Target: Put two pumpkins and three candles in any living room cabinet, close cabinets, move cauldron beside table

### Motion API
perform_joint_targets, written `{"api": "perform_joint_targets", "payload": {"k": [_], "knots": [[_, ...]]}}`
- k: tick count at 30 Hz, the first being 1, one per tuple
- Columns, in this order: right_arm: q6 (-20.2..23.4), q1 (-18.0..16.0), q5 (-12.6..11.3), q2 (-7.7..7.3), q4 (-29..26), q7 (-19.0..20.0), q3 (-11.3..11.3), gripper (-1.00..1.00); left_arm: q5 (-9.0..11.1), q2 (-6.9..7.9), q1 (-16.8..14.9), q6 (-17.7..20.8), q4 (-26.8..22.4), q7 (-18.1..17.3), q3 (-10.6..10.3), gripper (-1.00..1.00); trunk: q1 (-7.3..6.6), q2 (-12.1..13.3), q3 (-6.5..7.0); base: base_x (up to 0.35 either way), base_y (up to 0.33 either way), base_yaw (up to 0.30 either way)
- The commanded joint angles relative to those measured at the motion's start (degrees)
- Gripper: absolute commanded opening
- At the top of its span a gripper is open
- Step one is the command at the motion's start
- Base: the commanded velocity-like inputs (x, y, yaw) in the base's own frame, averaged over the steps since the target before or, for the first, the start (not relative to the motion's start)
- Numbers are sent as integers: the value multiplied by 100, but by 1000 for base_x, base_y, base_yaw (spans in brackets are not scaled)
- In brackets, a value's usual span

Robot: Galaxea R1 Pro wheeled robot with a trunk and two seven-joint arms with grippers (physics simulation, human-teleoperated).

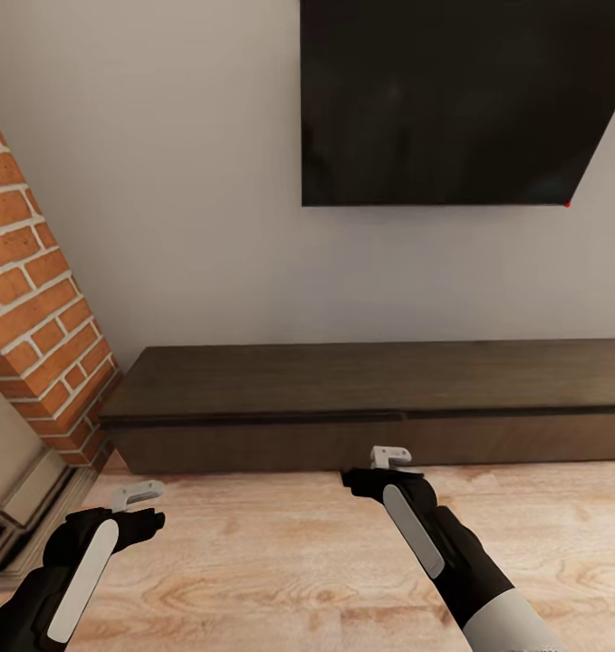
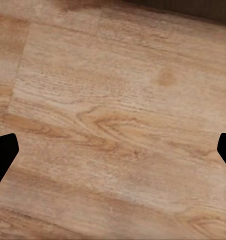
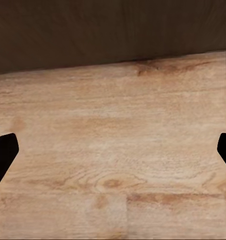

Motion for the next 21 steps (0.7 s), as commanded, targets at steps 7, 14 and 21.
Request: {"api": "perform_joint_targets", "payload": {"k": [7,14,21], "knots": [[9,-5,-67,-3,195,-10,19,100,67,5,-3,23,-5,43,0,100,-155,280,102,0,0,0],[9,-5,-86,-3,440,-12,20,100,67,5,-3,25,-5,33,-6,100,-309,561,176,0,0,47],[8,-5,-91,-10,521,-14,14,100,67,5,-3,31,-5,33,-19,100,-463,841,242,0,0,87]]}}
